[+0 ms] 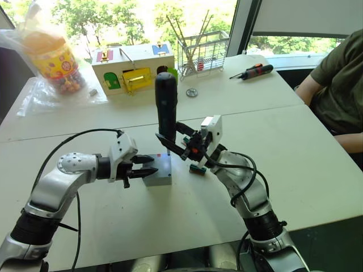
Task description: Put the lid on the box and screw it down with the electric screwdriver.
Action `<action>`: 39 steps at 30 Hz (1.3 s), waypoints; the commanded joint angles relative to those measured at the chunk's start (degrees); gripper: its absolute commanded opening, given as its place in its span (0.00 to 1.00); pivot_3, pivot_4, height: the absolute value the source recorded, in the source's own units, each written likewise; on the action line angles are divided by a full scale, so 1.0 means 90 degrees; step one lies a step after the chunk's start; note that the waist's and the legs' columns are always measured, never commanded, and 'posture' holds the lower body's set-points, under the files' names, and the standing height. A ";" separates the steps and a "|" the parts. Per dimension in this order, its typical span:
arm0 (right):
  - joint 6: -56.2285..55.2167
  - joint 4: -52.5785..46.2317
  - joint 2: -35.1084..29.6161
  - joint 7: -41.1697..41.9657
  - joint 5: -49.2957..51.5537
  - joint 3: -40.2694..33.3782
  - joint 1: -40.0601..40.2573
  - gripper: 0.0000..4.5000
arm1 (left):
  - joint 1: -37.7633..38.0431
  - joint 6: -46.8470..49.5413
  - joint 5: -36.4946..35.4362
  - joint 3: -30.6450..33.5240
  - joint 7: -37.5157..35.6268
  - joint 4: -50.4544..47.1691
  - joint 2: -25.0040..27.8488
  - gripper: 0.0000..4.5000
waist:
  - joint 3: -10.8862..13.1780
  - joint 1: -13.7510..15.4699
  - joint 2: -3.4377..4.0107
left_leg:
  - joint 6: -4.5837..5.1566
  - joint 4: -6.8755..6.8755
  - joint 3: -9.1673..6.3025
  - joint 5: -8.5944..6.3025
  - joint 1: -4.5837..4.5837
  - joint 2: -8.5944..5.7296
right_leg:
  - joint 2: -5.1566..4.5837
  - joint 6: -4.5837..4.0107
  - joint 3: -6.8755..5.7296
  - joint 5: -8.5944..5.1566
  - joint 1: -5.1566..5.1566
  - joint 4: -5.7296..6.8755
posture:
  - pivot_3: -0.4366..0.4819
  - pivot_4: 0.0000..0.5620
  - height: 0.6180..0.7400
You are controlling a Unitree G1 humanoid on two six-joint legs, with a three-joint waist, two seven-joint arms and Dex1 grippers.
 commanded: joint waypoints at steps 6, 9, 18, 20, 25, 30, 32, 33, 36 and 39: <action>0.0414 0.0722 -0.0069 0.0093 -0.0157 0.0247 0.0316 0.40 | -0.0019 -0.0134 0.0107 -0.0171 -0.0043 0.0077 -0.0054 0.41 | -0.0038 0.0014 0.0006 | 0.0005 -0.0003 0.0000 -0.0003 0.0002 0.0000 | 0.0000 -0.0001 0.0002 0.0000 0.0003 -0.0005 | 0.48 0.27 1.00; 0.0480 0.0558 -0.0100 0.0087 -0.0097 0.0202 0.0324 0.40 | -0.0005 -0.0168 0.0131 -0.0214 -0.0040 0.0100 -0.0091 0.41 | -0.0041 0.0015 0.0011 | 0.0006 -0.0005 -0.0001 -0.0004 0.0002 0.0000 | 0.0000 -0.0001 0.0002 -0.0001 0.0003 -0.0006 | 0.48 0.27 1.00; 0.2552 -0.1848 -0.0337 -0.0847 0.1668 -0.1535 -0.0995 0.40 | -0.0054 -0.0140 -0.0032 -0.0091 -0.0157 0.0139 -0.0051 0.41 | -0.0005 0.0043 0.0020 | 0.0007 -0.0006 -0.0001 -0.0004 -0.0010 -0.0001 | -0.0002 -0.0001 0.0008 -0.0001 -0.0005 -0.0012 | 0.48 0.27 1.00; 0.3228 -0.2166 -0.0455 -0.1247 0.2322 -0.2138 -0.1467 0.40 | -0.0109 -0.0020 -0.0199 0.0050 -0.0160 0.0097 -0.0052 0.41 | 0.0021 0.0058 0.0027 | 0.0004 0.0002 -0.0003 -0.0002 -0.0057 -0.0003 | -0.0005 -0.0001 0.0013 -0.0001 -0.0040 -0.0011 | 0.48 0.27 1.00; 0.5378 -0.1667 -0.1480 -0.2384 0.3856 -0.3817 -0.3039 0.40 | -0.0666 0.0529 -0.0875 0.0550 -0.0076 0.0007 -0.0165 0.41 | 0.0049 0.0047 0.0026 | -0.0040 0.0029 -0.0019 0.0024 -0.0140 -0.0004 | -0.0011 0.0000 0.0004 0.0000 -0.0088 0.0004 | 0.48 0.27 1.00; 0.7874 -0.0383 -0.3570 -0.1793 0.4262 -0.3742 -0.3509 0.40 | -0.1332 0.0908 -0.1182 0.0466 -0.0230 -0.0297 -0.0068 0.41 | 0.0056 0.0043 0.0019 | -0.0038 0.0041 -0.0016 0.0026 -0.0164 -0.0006 | -0.0026 0.0000 -0.0003 0.0000 -0.0093 -0.0005 | 0.48 0.27 1.00; 0.8531 0.0082 -0.4382 -0.1391 0.4201 -0.3406 -0.3277 0.40 | -0.1460 0.0851 -0.1095 0.0193 -0.0453 -0.0495 0.0041 0.41 | 0.0058 0.0032 0.0019 | -0.0035 0.0042 -0.0010 0.0024 -0.0173 -0.0006 | -0.0029 0.0000 -0.0003 0.0000 -0.0097 -0.0012 | 0.48 0.27 1.00; 0.8789 0.0270 -0.4790 -0.1164 0.4164 -0.3187 -0.3082 0.40 | -0.1514 0.0796 -0.1030 0.0032 -0.0589 -0.0597 0.0108 0.41 | 0.0059 0.0039 0.0019 | -0.0032 0.0043 -0.0006 0.0023 -0.0183 -0.0006 | -0.0030 0.0000 -0.0001 0.0000 -0.0106 -0.0012 | 0.48 0.27 1.00; 0.9078 0.0824 -0.5428 -0.0842 0.3901 -0.2718 -0.2679 0.40 | -0.1641 0.0541 -0.0740 -0.0353 -0.0842 -0.0682 0.0222 0.41 | 0.0083 0.0016 0.0020 | -0.0032 0.0054 0.0001 0.0025 -0.0219 -0.0005 | -0.0033 0.0000 0.0000 0.0000 -0.0145 -0.0006 | 0.48 0.27 1.00; 0.9106 0.1433 -0.5799 -0.0371 0.3709 -0.2188 -0.2396 0.40 | -0.1715 0.0311 -0.0515 -0.0678 -0.0892 -0.0679 0.0103 0.41 | 0.0101 -0.0004 0.0032 | -0.0031 0.0059 0.0021 0.0026 -0.0219 -0.0005 | -0.0033 0.0001 0.0010 0.0001 -0.0150 0.0001 | 0.48 0.27 1.00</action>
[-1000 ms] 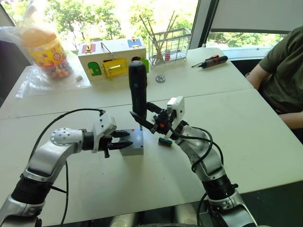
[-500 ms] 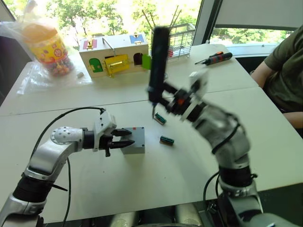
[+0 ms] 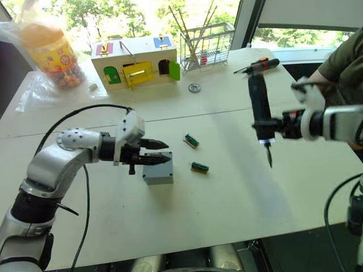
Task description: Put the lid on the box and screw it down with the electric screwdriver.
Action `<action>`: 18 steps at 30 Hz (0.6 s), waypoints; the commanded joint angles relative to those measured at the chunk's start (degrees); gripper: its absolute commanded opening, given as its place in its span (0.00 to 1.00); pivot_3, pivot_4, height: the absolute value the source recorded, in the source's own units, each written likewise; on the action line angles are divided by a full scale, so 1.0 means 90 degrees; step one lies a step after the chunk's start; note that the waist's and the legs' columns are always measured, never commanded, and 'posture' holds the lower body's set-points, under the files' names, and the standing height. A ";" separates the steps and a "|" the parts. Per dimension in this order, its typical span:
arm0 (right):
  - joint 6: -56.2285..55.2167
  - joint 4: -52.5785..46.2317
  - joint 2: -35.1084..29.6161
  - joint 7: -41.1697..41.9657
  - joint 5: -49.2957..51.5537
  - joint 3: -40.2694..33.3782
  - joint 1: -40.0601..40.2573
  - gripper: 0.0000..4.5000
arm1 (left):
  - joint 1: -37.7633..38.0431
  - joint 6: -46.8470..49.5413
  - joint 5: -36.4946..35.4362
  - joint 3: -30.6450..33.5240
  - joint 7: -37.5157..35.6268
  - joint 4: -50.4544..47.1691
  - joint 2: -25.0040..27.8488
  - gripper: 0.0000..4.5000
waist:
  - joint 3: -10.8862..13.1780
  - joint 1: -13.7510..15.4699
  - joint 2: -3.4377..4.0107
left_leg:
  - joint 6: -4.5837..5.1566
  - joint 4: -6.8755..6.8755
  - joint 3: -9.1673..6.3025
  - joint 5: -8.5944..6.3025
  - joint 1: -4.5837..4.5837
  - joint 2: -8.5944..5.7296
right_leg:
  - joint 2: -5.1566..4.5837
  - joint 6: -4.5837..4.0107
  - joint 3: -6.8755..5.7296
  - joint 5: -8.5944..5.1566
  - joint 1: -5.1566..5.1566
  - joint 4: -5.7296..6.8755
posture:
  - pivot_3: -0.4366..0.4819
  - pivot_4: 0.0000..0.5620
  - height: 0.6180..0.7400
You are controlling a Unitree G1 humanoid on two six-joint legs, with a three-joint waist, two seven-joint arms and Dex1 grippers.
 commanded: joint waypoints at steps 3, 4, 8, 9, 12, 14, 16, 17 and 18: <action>-0.0225 0.0796 -0.0396 0.0808 -0.0437 0.0605 -0.0120 0.40 | -0.0017 -0.0359 0.0277 -0.0371 -0.0064 -0.0218 -0.0184 0.41 | 0.0008 -0.0004 -0.0003 | 0.0000 0.0001 0.0004 0.0000 0.0001 0.0001 | 0.0002 0.0000 0.0001 0.0000 -0.0004 0.0003 | 0.48 0.27 1.00; -0.0262 0.0937 -0.0388 0.0878 -0.0543 0.0711 -0.0170 0.40 | 0.0033 -0.0410 0.0343 -0.0428 -0.0069 -0.0228 -0.0198 0.41 | 0.0010 -0.0002 -0.0004 | 0.0000 0.0001 0.0004 0.0000 0.0000 0.0002 | 0.0003 0.0001 0.0001 0.0000 -0.0004 0.0003 | 0.48 0.27 1.00; -0.0634 0.1565 -0.0290 0.1175 -0.1048 0.1246 -0.0446 0.40 | 0.0205 -0.0497 0.0466 -0.0509 0.0071 -0.0218 -0.0341 0.41 | 0.0020 0.0022 -0.0004 | 0.0000 0.0003 0.0005 0.0000 0.0000 0.0002 | 0.0003 0.0001 0.0001 0.0000 -0.0004 0.0003 | 0.48 0.27 1.00; -0.0718 0.1699 -0.0274 0.1249 -0.1166 0.1352 -0.0507 0.40 | 0.0228 -0.0490 0.0483 -0.0502 0.0096 -0.0227 -0.0376 0.41 | 0.0022 0.0030 -0.0007 | 0.0000 0.0005 0.0005 0.0000 0.0000 0.0001 | 0.0003 0.0001 0.0002 0.0000 -0.0005 0.0003 | 0.48 0.27 1.00; -0.0947 0.1940 -0.0258 0.1486 -0.1477 0.1655 -0.0650 0.40 | 0.0308 -0.0471 0.0512 -0.0464 0.0162 -0.0250 -0.0421 0.41 | 0.0023 0.0040 -0.0009 | 0.0000 0.0009 0.0005 0.0000 -0.0001 0.0000 | 0.0003 0.0001 0.0001 0.0001 -0.0004 0.0003 | 0.48 0.27 1.00; -0.1101 0.1882 -0.0303 0.1699 -0.1623 0.1817 -0.0666 0.62 | 0.0383 -0.0474 0.0524 -0.0362 0.0198 -0.0219 -0.0368 0.41 | 0.0025 0.0038 -0.0012 | 0.0000 0.0009 0.0003 0.0000 -0.0001 0.0000 | 0.0003 0.0001 0.0000 0.0001 -0.0004 0.0003 | 0.48 0.27 1.00; -0.1175 0.1829 -0.0315 0.1796 -0.1758 0.1868 -0.0677 0.76 | 0.0423 -0.0487 0.0523 -0.0236 0.0213 -0.0135 -0.0302 0.41 | 0.0025 0.0039 -0.0013 | 0.0000 0.0012 0.0003 0.0000 -0.0001 0.0000 | 0.0003 0.0002 0.0000 0.0001 -0.0002 0.0003 | 0.48 0.27 1.00; -0.1174 0.1824 -0.0289 0.1801 -0.1804 0.1826 -0.0703 0.86 | 0.0425 -0.0486 0.0510 -0.0142 0.0230 -0.0057 -0.0270 0.41 | 0.0025 0.0039 -0.0013 | 0.0000 0.0014 0.0003 0.0000 -0.0001 0.0000 | 0.0003 0.0002 0.0000 0.0001 -0.0002 0.0004 | 0.48 0.27 1.00; -0.1179 0.1824 -0.0270 0.1816 -0.1847 0.1795 -0.0720 0.95 | 0.0425 -0.0484 0.0501 -0.0082 0.0241 -0.0008 -0.0253 0.41 | 0.0025 0.0039 -0.0013 | 0.0000 0.0016 0.0003 0.0000 -0.0001 0.0000 | 0.0004 0.0002 0.0000 0.0001 -0.0001 0.0006 | 0.48 0.27 1.00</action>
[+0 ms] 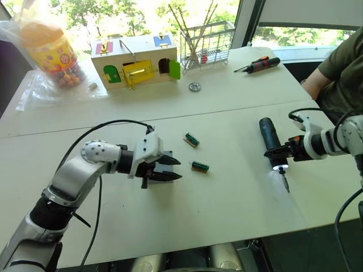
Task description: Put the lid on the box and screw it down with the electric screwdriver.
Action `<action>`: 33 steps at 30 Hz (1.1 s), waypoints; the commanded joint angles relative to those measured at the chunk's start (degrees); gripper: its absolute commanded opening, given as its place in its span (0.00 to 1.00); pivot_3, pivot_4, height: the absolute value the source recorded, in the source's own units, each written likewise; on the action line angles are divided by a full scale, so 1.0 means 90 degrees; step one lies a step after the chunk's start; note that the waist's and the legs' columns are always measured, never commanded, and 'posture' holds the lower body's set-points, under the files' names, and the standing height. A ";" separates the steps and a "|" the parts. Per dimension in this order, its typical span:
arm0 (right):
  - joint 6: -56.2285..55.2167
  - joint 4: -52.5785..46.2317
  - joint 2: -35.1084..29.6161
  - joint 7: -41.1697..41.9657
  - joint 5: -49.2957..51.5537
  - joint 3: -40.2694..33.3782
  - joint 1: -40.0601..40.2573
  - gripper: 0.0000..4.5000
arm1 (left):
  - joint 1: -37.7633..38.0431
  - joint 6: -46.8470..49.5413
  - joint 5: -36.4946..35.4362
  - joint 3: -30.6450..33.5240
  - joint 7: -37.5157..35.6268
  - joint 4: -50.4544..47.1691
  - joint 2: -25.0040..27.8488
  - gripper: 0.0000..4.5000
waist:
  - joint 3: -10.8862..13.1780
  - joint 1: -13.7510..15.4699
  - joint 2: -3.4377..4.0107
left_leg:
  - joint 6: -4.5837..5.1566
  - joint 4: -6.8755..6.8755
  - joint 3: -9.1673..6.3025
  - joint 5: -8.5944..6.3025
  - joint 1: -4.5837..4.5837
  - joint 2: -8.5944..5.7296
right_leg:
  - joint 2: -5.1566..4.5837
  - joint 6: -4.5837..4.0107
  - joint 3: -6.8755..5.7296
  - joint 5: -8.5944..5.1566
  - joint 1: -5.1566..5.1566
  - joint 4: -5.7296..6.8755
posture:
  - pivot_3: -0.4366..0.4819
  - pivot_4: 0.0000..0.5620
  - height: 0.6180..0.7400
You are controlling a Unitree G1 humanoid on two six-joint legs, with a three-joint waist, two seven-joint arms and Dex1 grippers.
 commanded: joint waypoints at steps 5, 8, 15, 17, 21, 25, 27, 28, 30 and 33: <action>-0.1026 -0.0517 0.0211 0.0080 -0.0290 -0.0790 -0.0386 1.00 | -0.0098 0.0010 -0.0179 0.1195 0.0298 0.0724 0.0250 0.41 | 0.0000 -0.0005 0.0000 | 0.0000 0.0000 0.0000 0.0000 0.0000 -0.0001 | 0.0000 0.0000 0.0000 0.0000 -0.0002 0.0003 | 0.48 0.27 1.00; -0.1292 -0.1920 0.0649 0.0330 0.0390 -0.1545 -0.0331 1.00 | -0.0070 0.0084 -0.0276 0.1749 0.0484 0.1266 0.0320 0.41 | 0.0002 -0.0054 0.0004 | -0.0001 -0.0007 -0.0001 0.0000 -0.0001 0.0002 | 0.0003 0.0000 0.0002 0.0000 -0.0013 0.0008 | 0.48 0.27 1.00; -0.2277 -0.5809 0.1157 0.0689 0.0798 -0.0542 0.1750 1.00 | 0.0746 0.0009 -0.0099 0.2030 0.0487 0.1574 0.0560 0.41 | -0.0002 0.0019 -0.0020 | -0.0006 -0.0010 -0.0034 0.0000 -0.0007 -0.0002 | -0.0003 0.0001 -0.0029 0.0000 -0.0006 0.0006 | 0.48 0.27 1.00; -0.2374 -0.6098 0.1557 0.0516 0.0780 -0.0204 0.2153 1.00 | 0.0958 0.0078 -0.0096 0.2068 0.0595 0.1496 0.0574 0.41 | 0.0001 0.0020 -0.0021 | -0.0004 0.0026 -0.0030 0.0000 -0.0011 -0.0007 | -0.0006 0.0001 -0.0023 0.0001 0.0008 0.0007 | 0.48 0.27 1.00; -0.2482 -0.6087 0.2171 0.0187 0.0474 0.0483 0.2387 1.00 | 0.1319 0.0040 0.0009 0.1912 0.0717 0.1232 0.0571 0.41 | -0.0001 0.0027 -0.0023 | 0.0002 0.0063 -0.0030 -0.0004 -0.0009 -0.0008 | -0.0004 -0.0006 -0.0020 0.0008 0.0026 0.0018 | 0.48 0.27 1.00; -0.2534 -0.5861 0.2622 0.0031 0.0330 0.0858 0.2358 1.00 | 0.1467 0.0233 -0.0103 0.1847 0.0881 0.0798 0.0494 0.41 | 0.0000 0.0042 -0.0023 | 0.0008 0.0057 -0.0036 -0.0008 -0.0005 -0.0006 | -0.0001 -0.0005 -0.0022 0.0008 0.0024 0.0016 | 0.48 0.27 1.00; -0.2598 -0.5620 0.2799 -0.0028 0.0131 0.1062 0.2274 1.00 | 0.1518 0.0260 -0.0072 0.1777 0.0941 0.0674 0.0460 0.41 | -0.0001 0.0012 -0.0023 | 0.0008 0.0051 -0.0037 -0.0008 -0.0006 -0.0006 | -0.0001 -0.0005 -0.0022 0.0008 0.0021 0.0015 | 0.48 0.27 1.00; -0.2629 -0.5529 0.2841 -0.0035 0.0045 0.1135 0.2246 1.00 | 0.1539 0.0261 -0.0050 0.1742 0.0968 0.0636 0.0444 0.41 | -0.0001 0.0002 -0.0023 | 0.0008 0.0051 -0.0036 -0.0008 -0.0006 -0.0006 | -0.0001 -0.0005 -0.0022 0.0008 0.0021 0.0015 | 0.48 0.27 1.00; -0.2653 -0.5367 0.2901 -0.0045 -0.0090 0.1246 0.2176 1.00 | 0.1548 0.0261 -0.0018 0.1685 0.0986 0.0614 0.0426 0.41 | -0.0001 -0.0003 -0.0023 | 0.0008 0.0052 -0.0034 -0.0008 -0.0005 -0.0006 | -0.0001 -0.0005 -0.0022 0.0008 0.0022 0.0014 | 0.48 0.27 1.00; -0.2694 -0.5146 0.2967 -0.0057 -0.0265 0.1354 0.2081 1.00 | 0.1511 0.0166 0.0097 0.1507 0.0951 0.0673 0.0429 0.41 | -0.0001 0.0004 -0.0023 | 0.0006 0.0053 -0.0035 -0.0007 -0.0005 -0.0004 | 0.0002 -0.0005 -0.0023 0.0007 0.0021 0.0015 | 0.48 0.27 1.00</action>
